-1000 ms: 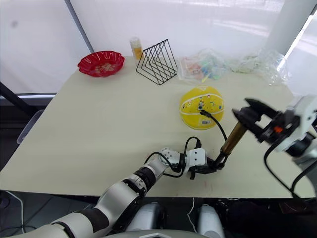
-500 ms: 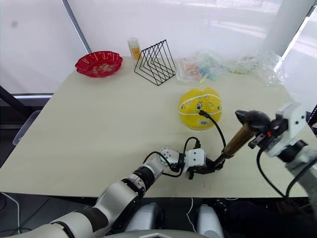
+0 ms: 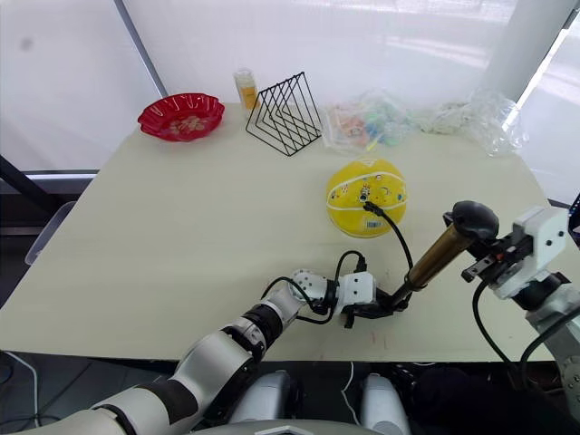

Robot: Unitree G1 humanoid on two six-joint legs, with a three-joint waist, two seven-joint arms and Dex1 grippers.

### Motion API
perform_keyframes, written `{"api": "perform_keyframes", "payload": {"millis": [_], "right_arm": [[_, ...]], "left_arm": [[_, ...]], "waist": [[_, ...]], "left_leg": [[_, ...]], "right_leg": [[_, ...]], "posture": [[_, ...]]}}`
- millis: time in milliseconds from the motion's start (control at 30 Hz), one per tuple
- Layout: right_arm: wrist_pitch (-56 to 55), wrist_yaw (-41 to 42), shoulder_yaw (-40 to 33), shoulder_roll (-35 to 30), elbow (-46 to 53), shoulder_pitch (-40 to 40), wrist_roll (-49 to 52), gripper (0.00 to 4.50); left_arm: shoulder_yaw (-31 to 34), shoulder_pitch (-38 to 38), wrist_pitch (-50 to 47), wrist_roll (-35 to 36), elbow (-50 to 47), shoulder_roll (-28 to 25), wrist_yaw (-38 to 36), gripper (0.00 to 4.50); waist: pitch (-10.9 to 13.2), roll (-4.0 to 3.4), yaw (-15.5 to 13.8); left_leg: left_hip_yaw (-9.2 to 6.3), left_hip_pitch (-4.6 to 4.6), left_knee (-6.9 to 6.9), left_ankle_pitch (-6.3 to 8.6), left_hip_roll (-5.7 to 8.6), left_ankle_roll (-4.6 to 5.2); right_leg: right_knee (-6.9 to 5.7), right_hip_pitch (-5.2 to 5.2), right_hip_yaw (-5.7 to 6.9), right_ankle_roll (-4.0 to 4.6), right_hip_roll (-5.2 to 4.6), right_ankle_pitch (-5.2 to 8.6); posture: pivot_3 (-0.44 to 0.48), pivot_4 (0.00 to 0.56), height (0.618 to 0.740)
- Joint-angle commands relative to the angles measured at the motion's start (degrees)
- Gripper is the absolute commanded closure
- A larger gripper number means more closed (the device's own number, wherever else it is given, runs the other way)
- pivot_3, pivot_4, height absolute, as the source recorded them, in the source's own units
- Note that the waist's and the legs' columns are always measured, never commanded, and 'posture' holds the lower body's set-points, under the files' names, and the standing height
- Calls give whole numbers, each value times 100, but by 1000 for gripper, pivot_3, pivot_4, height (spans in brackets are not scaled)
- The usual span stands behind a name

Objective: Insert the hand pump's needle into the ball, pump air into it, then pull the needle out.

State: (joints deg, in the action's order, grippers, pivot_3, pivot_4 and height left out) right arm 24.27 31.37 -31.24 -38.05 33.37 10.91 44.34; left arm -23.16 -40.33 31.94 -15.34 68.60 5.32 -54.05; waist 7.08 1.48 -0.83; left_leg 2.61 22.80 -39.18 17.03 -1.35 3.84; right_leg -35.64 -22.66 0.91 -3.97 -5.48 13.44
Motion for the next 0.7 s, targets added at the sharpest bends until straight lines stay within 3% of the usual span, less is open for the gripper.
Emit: {"api": "perform_keyframes", "payload": {"millis": [33,167,200,300,433,533,700], "right_arm": [[-3,-234,-932,-193,47,-165,285,4456],[256,-330,-1457,-374,97,-290,955,4456],[348,-372,-1583,-438,161,-319,1214,4215],[700,-386,-1964,-665,428,-122,2053,3235],[968,-498,-2214,-831,768,171,3237,1462],[1072,-415,-2264,-914,951,502,3399,81],[1086,-370,-2270,-983,1112,804,3785,81]], "left_arm": [[-303,352,-258,-407,520,-216,-151,3478],[-312,359,-261,-411,522,-194,-161,3478],[-313,358,-262,-412,524,-189,-162,3478],[-315,346,-265,-414,530,-178,-165,3478],[-320,340,-258,-418,532,-174,-186,3478],[-322,339,-256,-419,533,-172,-200,3478],[-326,337,-256,-423,536,-172,-205,3478]], "waist": [[0,0,0],[-1,-1,-2],[-1,-1,-1],[-1,-1,-6],[0,0,-7],[1,2,-3],[3,7,-1]], "left_leg": [[0,0,0,0,0,0],[-1,-2,1,0,-1,0],[-1,-2,1,0,-1,0],[0,-1,1,0,-1,0],[-3,0,3,0,-3,0],[-2,1,3,0,-3,0],[-1,1,3,0,-2,0]], "right_leg": [[0,0,0,0,0,0],[0,1,0,1,4,0],[0,1,0,1,4,0],[0,1,-1,0,2,0],[0,2,0,1,0,0],[0,2,-1,1,-5,0],[0,2,-3,0,-6,0]], "posture": [[0,150,737],[0,150,737],[0,150,737],[0,150,737],[0,150,737],[0,150,737],[0,150,737]]}}
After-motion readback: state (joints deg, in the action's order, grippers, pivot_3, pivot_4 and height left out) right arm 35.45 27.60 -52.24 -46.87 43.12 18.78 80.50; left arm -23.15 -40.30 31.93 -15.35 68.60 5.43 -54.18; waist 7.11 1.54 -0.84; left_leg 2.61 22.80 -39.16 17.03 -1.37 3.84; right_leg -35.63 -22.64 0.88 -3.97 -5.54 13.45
